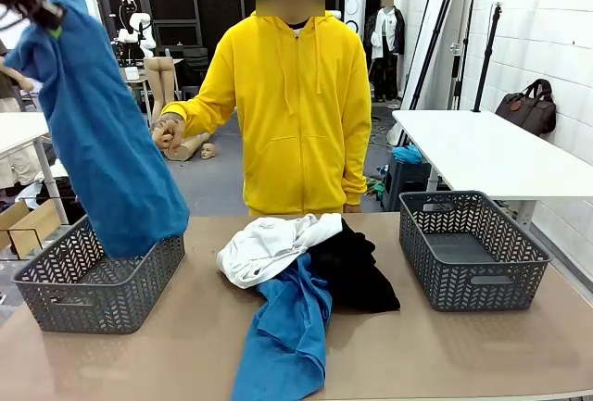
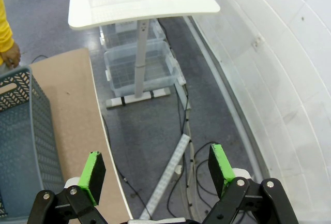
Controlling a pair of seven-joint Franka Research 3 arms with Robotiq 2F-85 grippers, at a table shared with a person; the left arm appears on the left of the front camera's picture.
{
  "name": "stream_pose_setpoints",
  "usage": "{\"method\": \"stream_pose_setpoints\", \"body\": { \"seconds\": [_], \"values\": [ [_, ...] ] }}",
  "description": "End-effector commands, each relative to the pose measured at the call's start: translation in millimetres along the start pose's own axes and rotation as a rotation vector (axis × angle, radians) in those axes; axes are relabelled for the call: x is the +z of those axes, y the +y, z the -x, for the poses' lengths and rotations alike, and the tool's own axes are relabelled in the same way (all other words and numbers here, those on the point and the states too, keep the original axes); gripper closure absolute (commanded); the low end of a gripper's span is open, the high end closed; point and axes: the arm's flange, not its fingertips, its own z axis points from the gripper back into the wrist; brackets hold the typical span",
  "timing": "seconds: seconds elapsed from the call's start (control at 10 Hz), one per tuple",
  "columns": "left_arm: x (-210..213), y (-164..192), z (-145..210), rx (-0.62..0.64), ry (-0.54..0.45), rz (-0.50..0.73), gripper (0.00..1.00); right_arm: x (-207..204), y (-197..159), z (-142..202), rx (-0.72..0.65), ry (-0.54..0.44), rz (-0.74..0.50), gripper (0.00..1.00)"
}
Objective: Sort the tops and bottoms.
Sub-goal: Sort the clothes according to human instructions.
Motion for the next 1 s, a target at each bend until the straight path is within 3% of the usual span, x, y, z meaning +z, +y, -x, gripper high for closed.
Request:
{"method": "stream_pose_setpoints", "body": {
  "seconds": [0.0, 0.3, 0.5, 0.7, 0.9],
  "values": [
    [-34, 15, 29, -0.022, 0.058, -0.042, 1.00, 0, 0, 1, 0.011, 0.008, 0.000, 0.00],
    [-82, -5, 93, -0.025, 0.190, 0.104, 1.00, 0, 0, 1, 0.011, 0.008, 0.000, 0.00],
    [-100, -60, 147, -0.104, 0.292, 0.191, 1.00, 0, 0, 1, 0.011, 0.008, 0.000, 0.00],
    [-110, -103, 184, -0.116, 0.312, 0.299, 1.00, 0, 0, 1, 0.011, 0.008, 0.000, 0.00],
    [-129, -122, 216, -0.177, 0.392, 0.282, 1.00, 0, 0, 1, 0.011, 0.008, 0.000, 0.00]
  ]
}}
